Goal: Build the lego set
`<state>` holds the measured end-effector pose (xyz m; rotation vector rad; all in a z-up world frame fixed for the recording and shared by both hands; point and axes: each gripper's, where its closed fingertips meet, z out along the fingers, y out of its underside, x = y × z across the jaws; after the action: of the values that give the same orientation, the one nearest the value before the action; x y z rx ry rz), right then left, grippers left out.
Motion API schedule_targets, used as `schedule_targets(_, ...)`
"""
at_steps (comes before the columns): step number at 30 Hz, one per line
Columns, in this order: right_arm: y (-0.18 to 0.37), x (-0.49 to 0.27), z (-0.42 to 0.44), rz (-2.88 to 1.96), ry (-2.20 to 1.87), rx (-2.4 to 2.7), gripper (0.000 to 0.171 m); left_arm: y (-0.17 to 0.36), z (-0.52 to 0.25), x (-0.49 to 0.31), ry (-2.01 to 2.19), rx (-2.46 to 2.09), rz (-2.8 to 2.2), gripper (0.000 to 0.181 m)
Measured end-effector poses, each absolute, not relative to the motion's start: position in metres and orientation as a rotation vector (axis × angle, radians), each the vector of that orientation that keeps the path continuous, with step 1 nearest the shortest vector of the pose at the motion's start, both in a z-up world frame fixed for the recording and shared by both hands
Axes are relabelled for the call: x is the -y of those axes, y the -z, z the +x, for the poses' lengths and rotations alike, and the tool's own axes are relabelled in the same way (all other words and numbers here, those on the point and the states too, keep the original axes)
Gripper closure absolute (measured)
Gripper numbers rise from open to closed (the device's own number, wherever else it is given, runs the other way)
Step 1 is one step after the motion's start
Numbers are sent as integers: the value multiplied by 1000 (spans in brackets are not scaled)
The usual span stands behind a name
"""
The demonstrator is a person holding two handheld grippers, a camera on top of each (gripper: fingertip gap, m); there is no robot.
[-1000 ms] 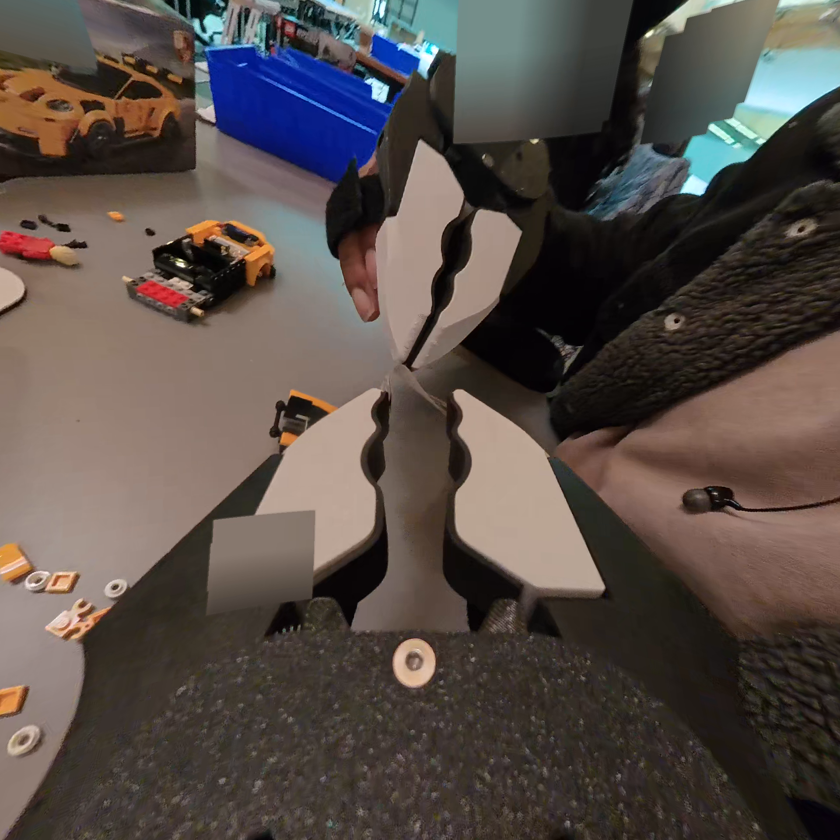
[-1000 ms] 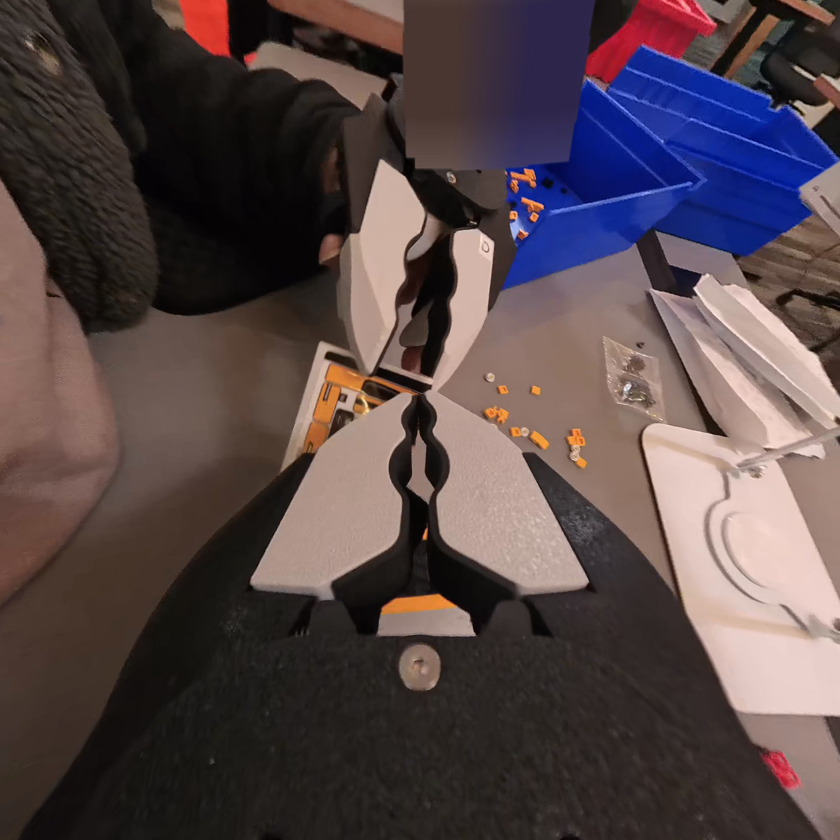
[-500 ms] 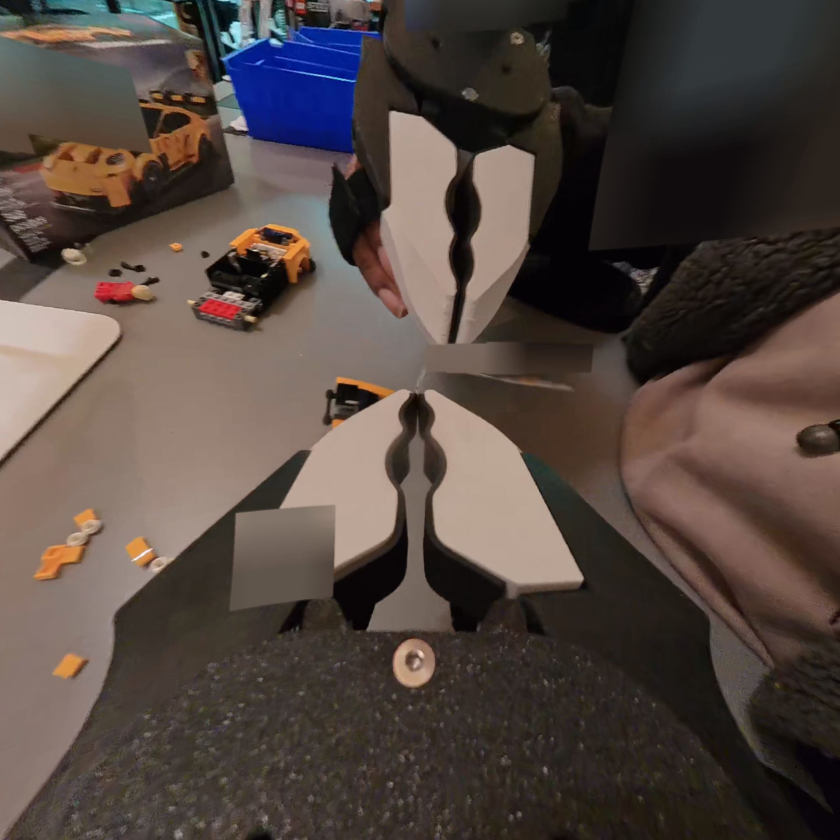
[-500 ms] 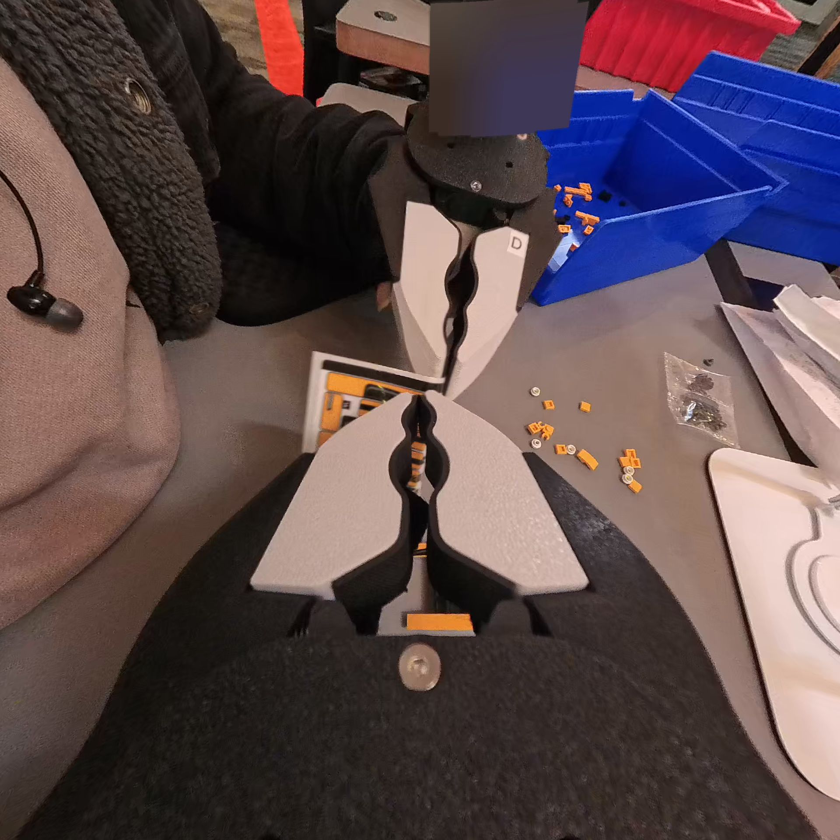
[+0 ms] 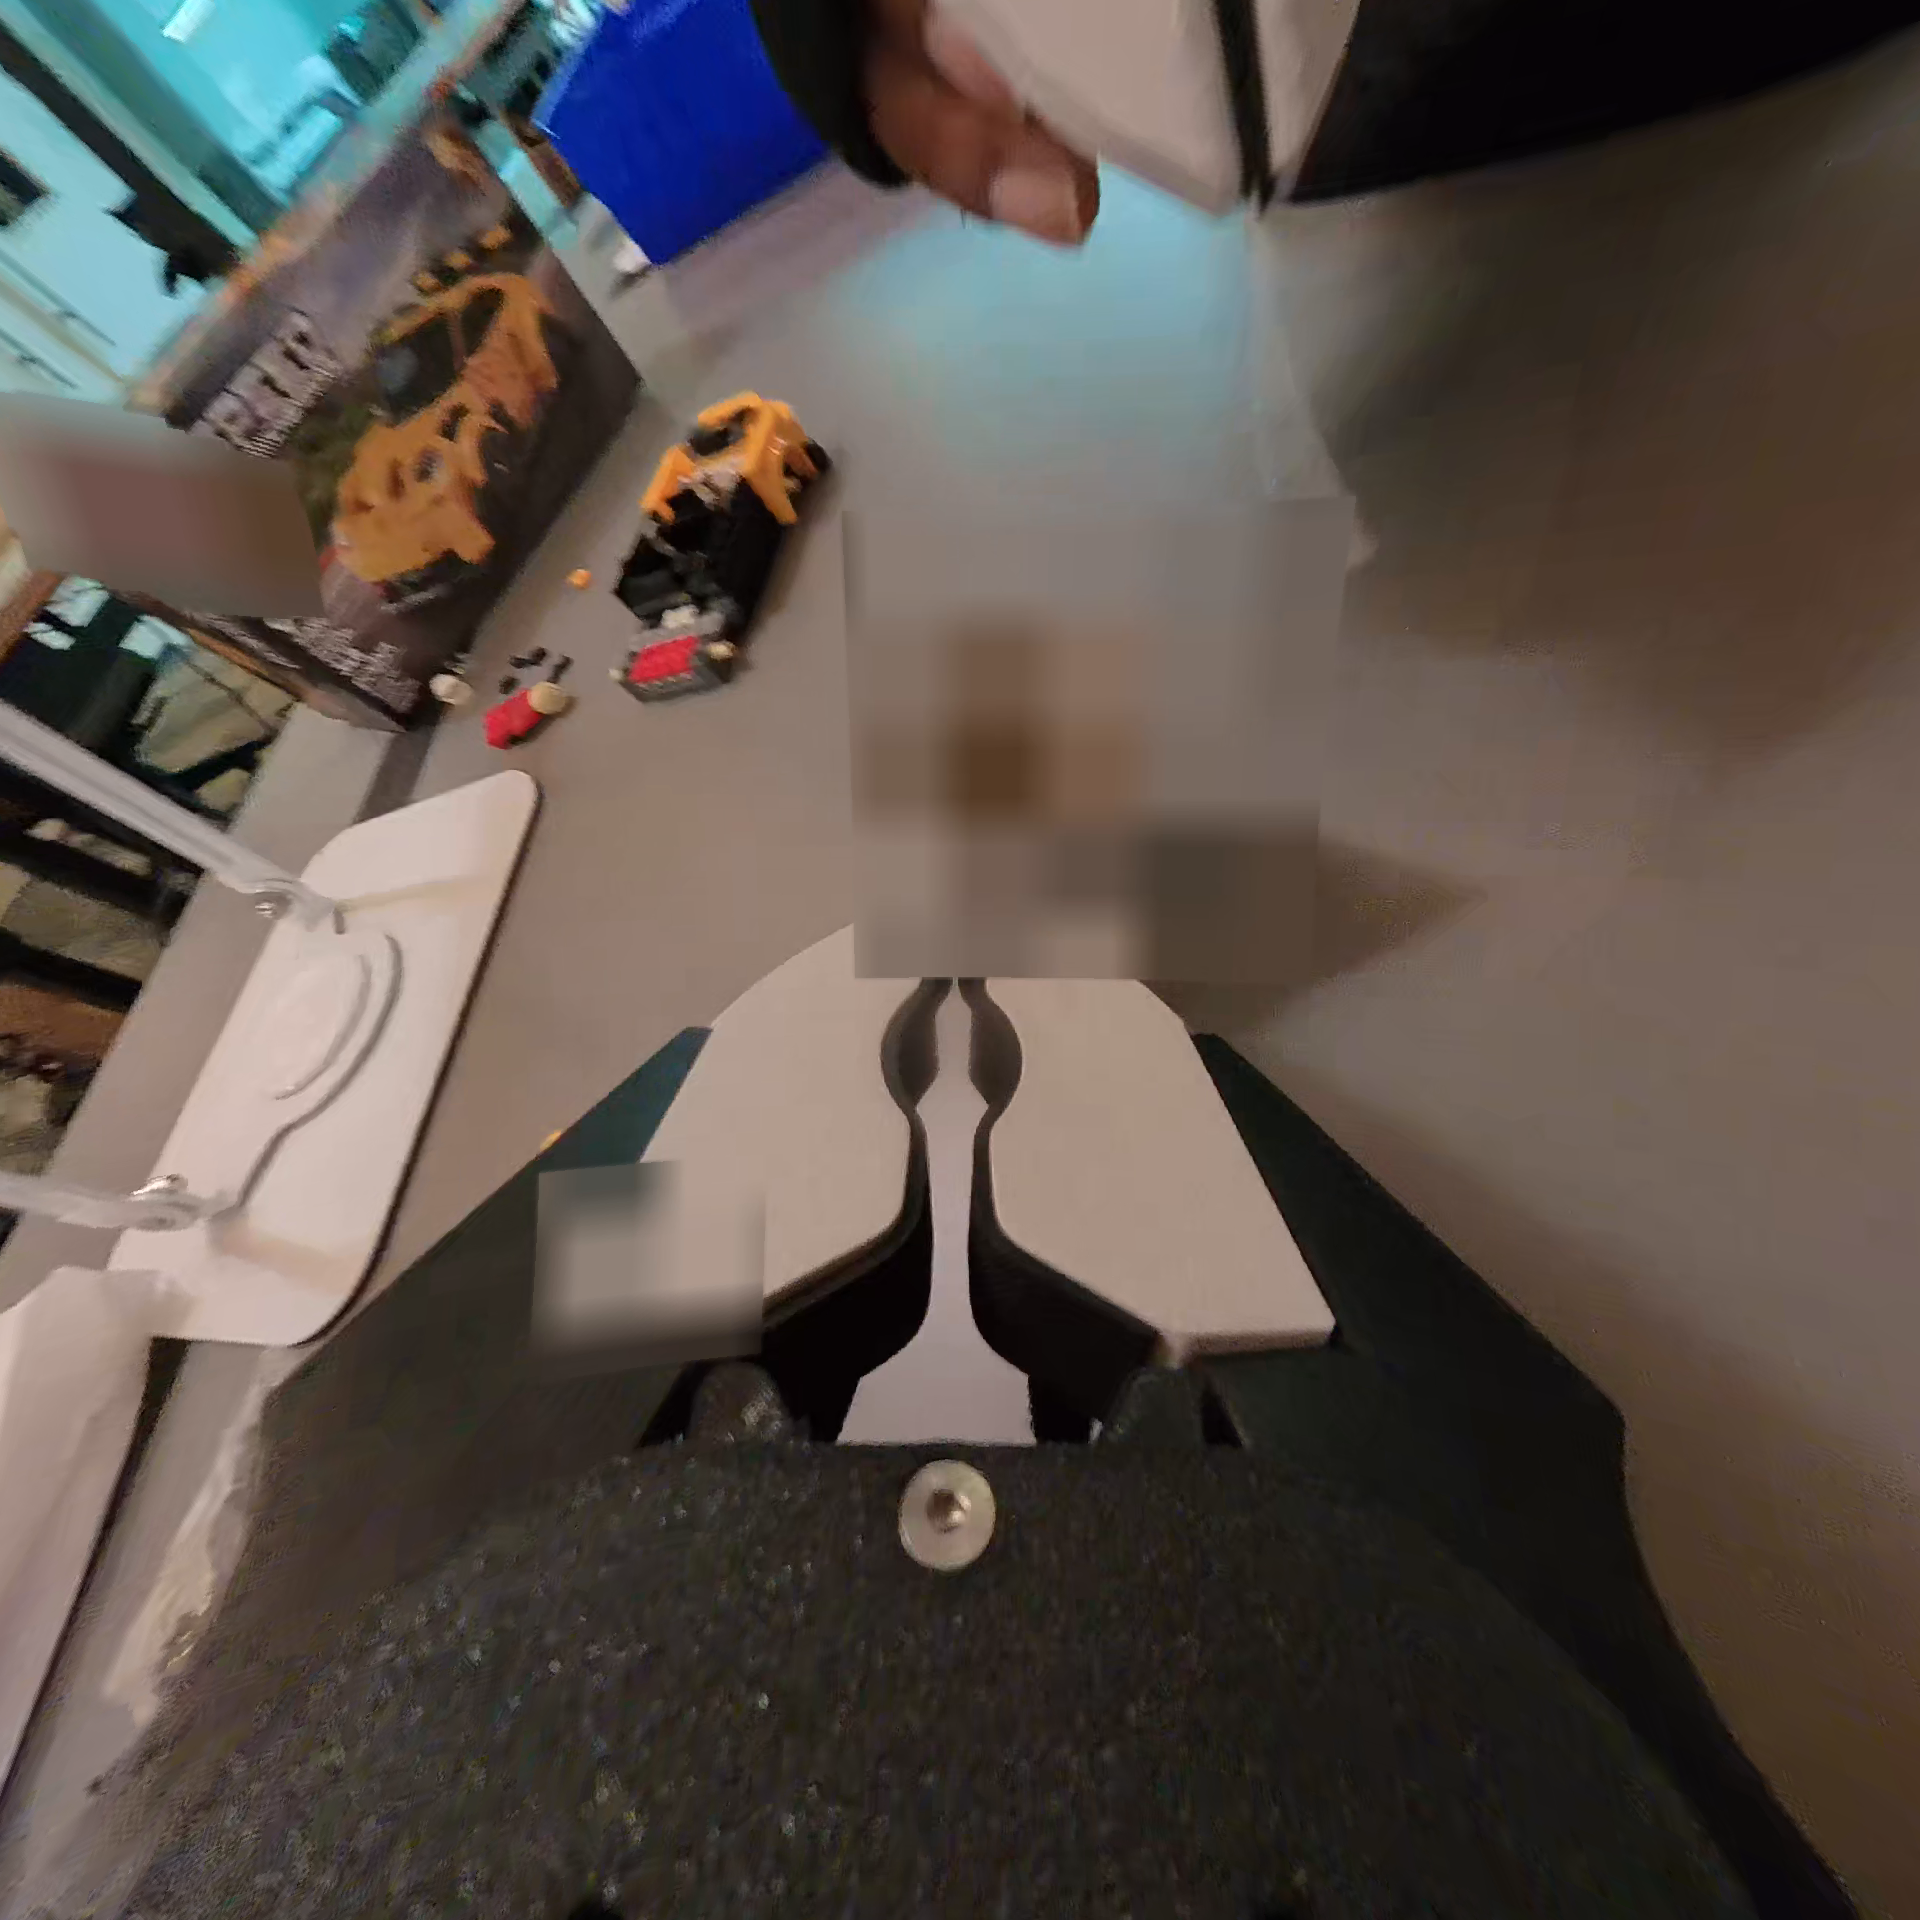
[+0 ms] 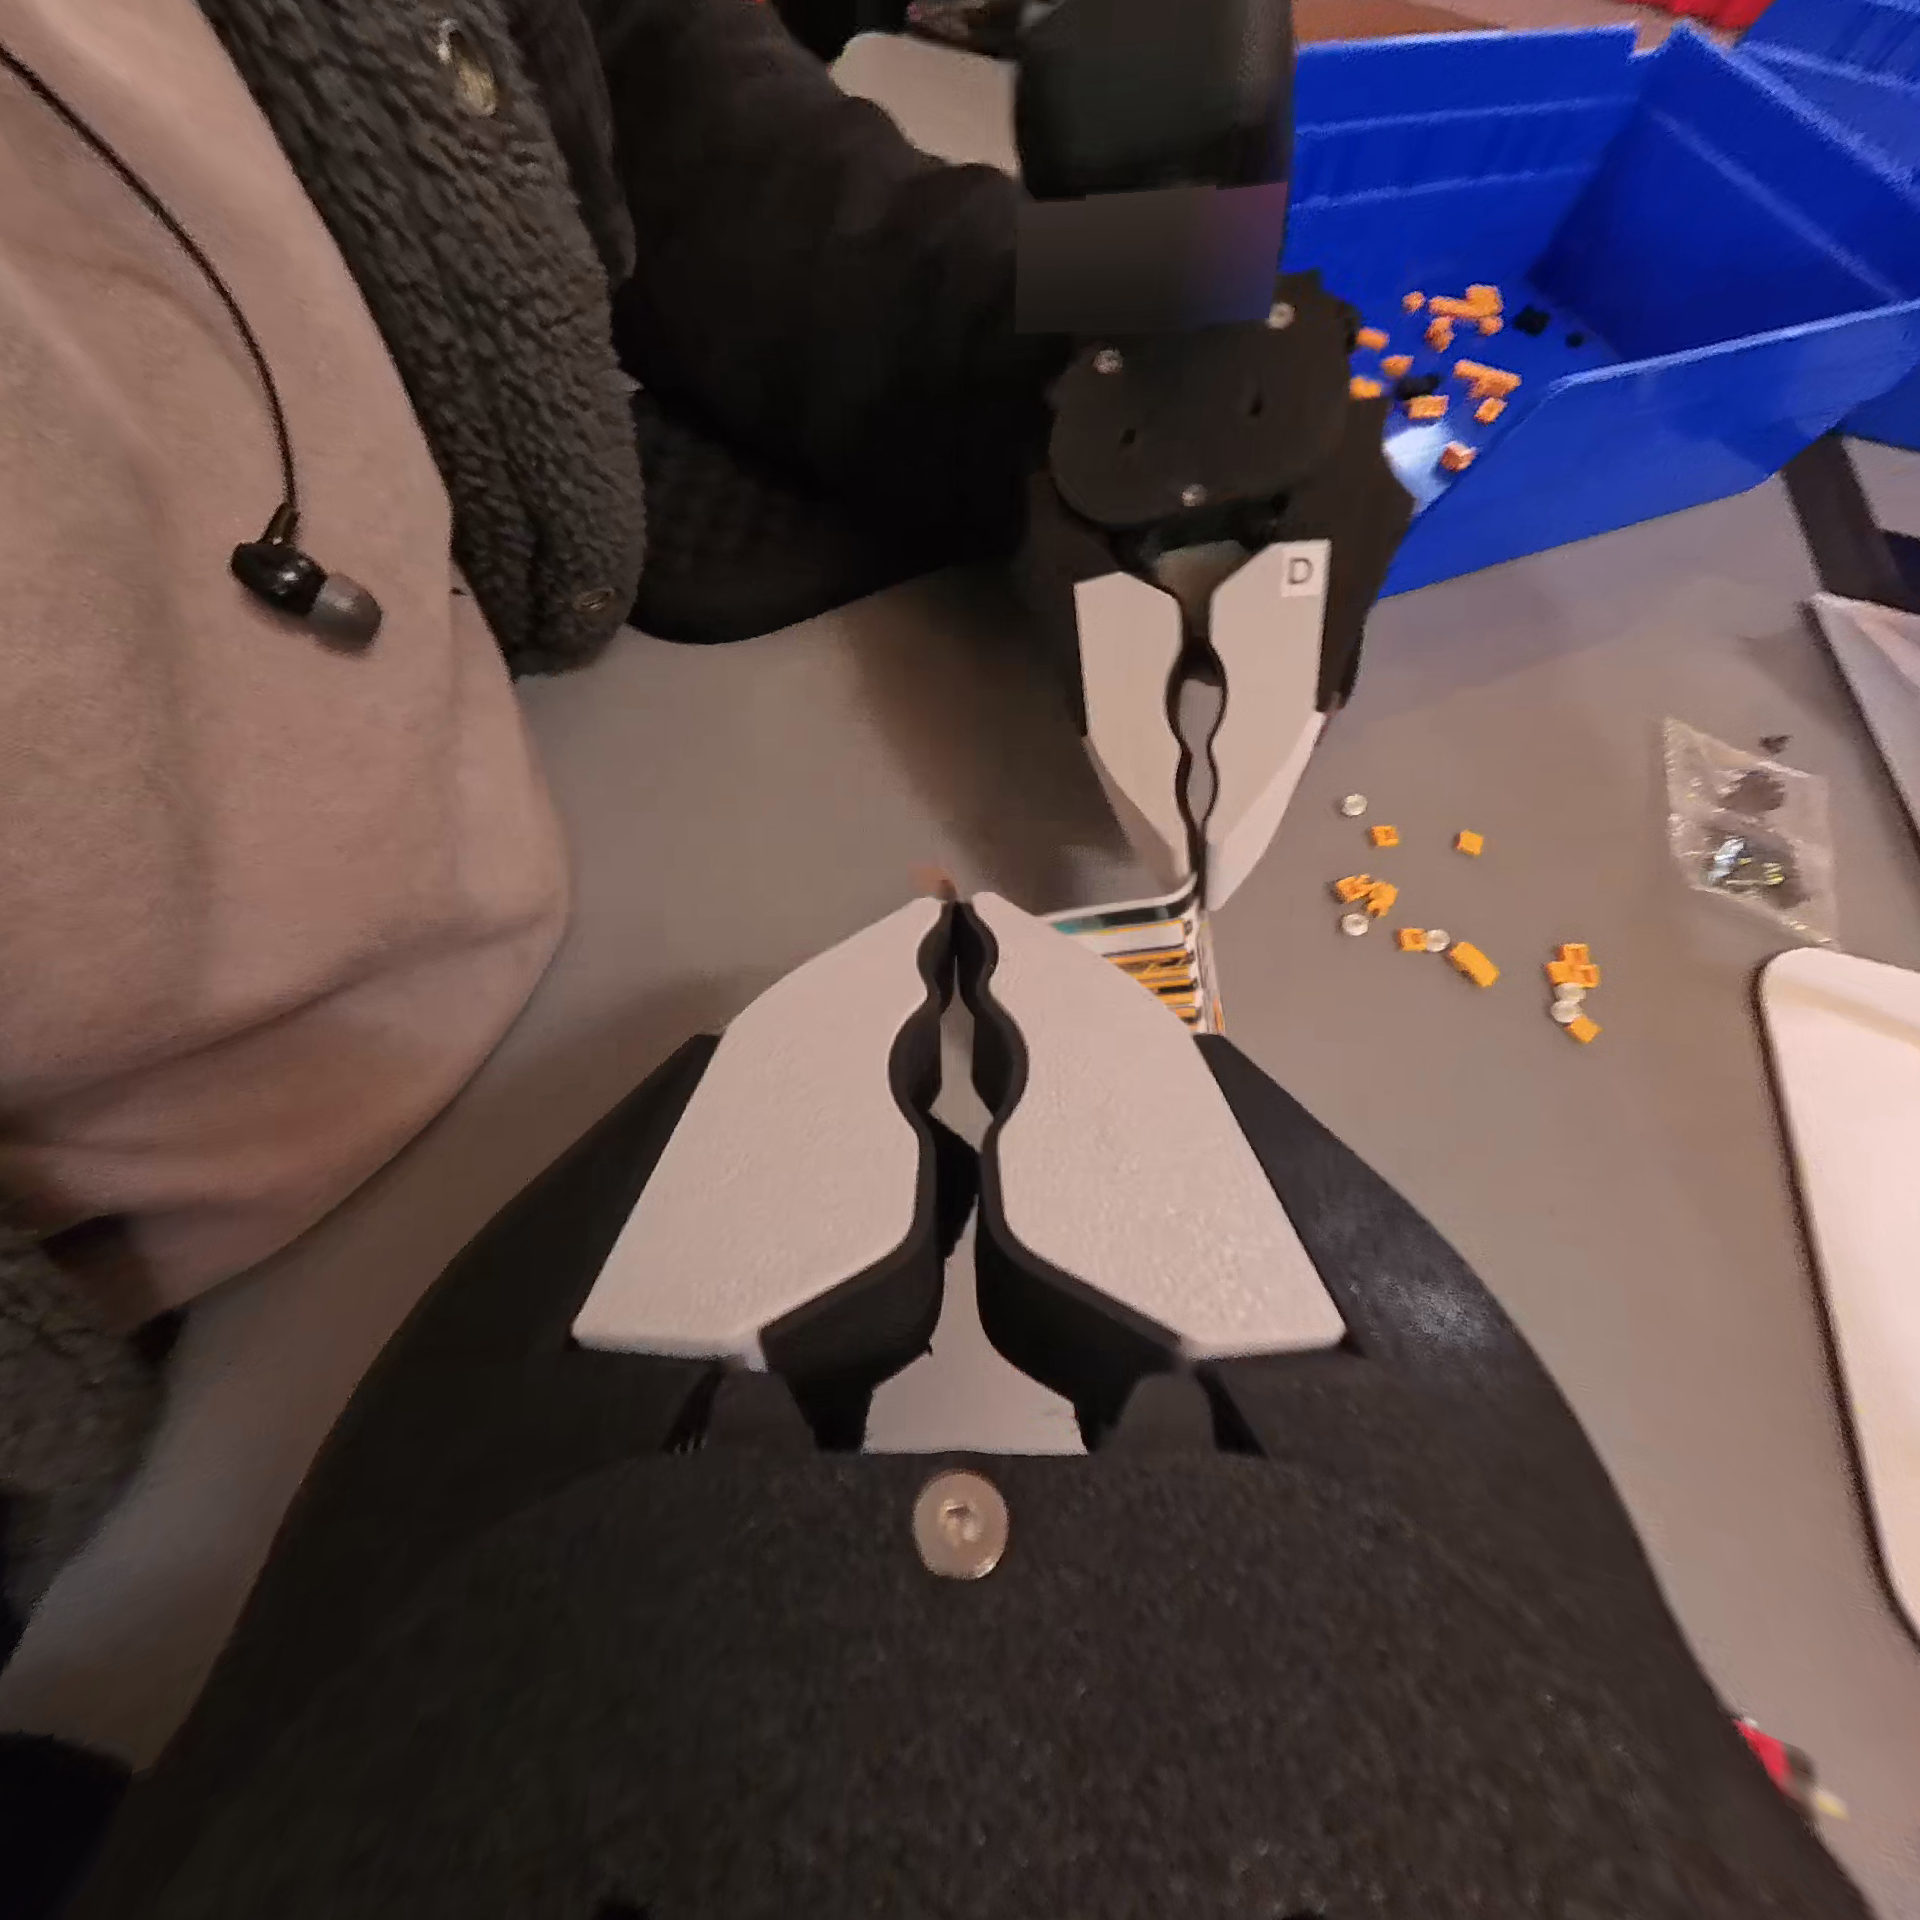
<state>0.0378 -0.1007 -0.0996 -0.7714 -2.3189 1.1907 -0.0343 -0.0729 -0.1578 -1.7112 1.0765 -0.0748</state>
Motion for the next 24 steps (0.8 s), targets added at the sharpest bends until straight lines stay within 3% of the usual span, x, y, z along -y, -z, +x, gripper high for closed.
schedule_targets(11,118,95,17,-974,-1408,2228,171,195,-42,85,159,-1294,-1823,181)
schedule_targets(16,122,93,1,-985,-1419,2217,171,203,-58,86,181,-1258,-1971,161)
schedule_targets(24,117,70,11,-1050,-1455,2112,171,204,-49,91,108,-1267,-1930,150)
